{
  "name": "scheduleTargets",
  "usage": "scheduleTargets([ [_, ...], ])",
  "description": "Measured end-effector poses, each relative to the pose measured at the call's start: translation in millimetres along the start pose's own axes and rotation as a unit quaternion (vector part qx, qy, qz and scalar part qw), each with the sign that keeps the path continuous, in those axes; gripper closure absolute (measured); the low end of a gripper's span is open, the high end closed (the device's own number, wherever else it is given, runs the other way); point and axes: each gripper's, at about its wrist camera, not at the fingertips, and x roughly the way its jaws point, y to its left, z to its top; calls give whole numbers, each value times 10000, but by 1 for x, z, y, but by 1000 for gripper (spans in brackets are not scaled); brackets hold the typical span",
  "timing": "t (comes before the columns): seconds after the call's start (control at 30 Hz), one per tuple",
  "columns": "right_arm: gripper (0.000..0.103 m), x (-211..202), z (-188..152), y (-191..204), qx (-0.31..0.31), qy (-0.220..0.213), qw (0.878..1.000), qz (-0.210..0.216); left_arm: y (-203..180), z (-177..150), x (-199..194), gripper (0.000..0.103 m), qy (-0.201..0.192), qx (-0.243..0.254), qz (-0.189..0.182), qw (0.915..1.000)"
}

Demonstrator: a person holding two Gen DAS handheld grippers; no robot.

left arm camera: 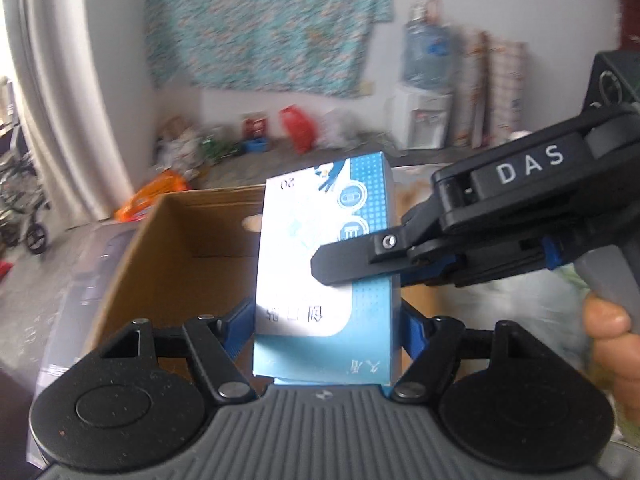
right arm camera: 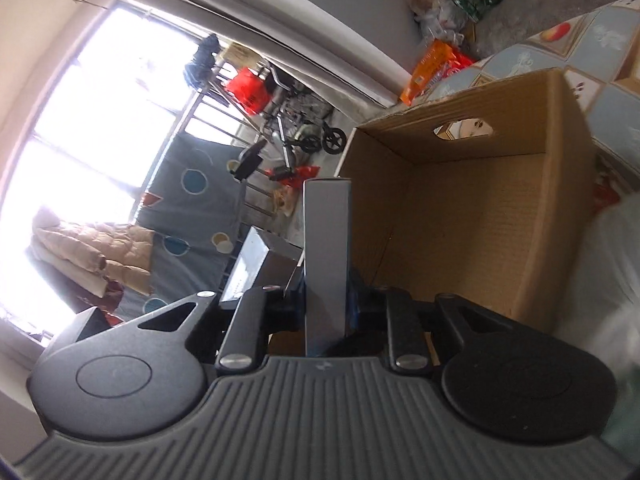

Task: Organize soft objects
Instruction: 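Carry the bandage box into the cardboard box and open the right gripper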

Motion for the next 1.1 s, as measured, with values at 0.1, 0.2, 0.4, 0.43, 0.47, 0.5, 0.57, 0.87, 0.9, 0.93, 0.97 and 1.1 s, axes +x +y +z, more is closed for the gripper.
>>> scheduleTargets([
  [0.1, 84, 39, 26, -13, 253, 97, 9994, -206, 16, 11, 26, 22, 305, -151, 303, 9990],
  [0.2, 84, 77, 46, -31, 660, 220, 9971, -322, 36, 12, 36, 22, 498, -432, 539, 9964],
  [0.4, 84, 144, 59, -52, 1080, 639, 9900, -640, 69, 2, 14, 17, 393, -691, 659, 9947],
  [0.43, 84, 154, 59, -52, 1081, 695, 9892, -706, 73, 0, 9, 16, 344, -732, 697, 9943],
  [0.47, 84, 164, 59, -52, 1082, 748, 9883, -776, 75, -3, 2, 16, 289, -797, 720, 9938],
  [0.5, 84, 174, 60, -54, 1086, 781, 9874, -847, 79, -6, -3, 16, 241, -860, 723, 9934],
  [0.57, 84, 189, 63, -60, 1101, 853, 9853, -986, 86, -9, -8, 15, 191, -993, 732, 9922],
  [0.87, 73, 220, 60, -80, 1202, 804, 9788, -1451, 95, -21, -14, 15, 104, -1056, 710, 9918],
  [0.9, 72, 219, 60, -79, 1156, 810, 9779, -1542, 93, -20, -14, 15, 90, -1048, 696, 9920],
  [0.93, 70, 218, 59, -79, 1126, 812, 9771, -1613, 92, -20, -14, 15, 70, -1041, 691, 9921],
  [0.97, 69, 216, 60, -80, 1057, 795, 9779, -1621, 92, -20, -15, 15, 45, -1029, 693, 9923],
  [1.1, 69, 209, 55, -80, 977, 801, 9761, -1767, 89, -22, -15, 15, -19, -994, 667, 9928],
])
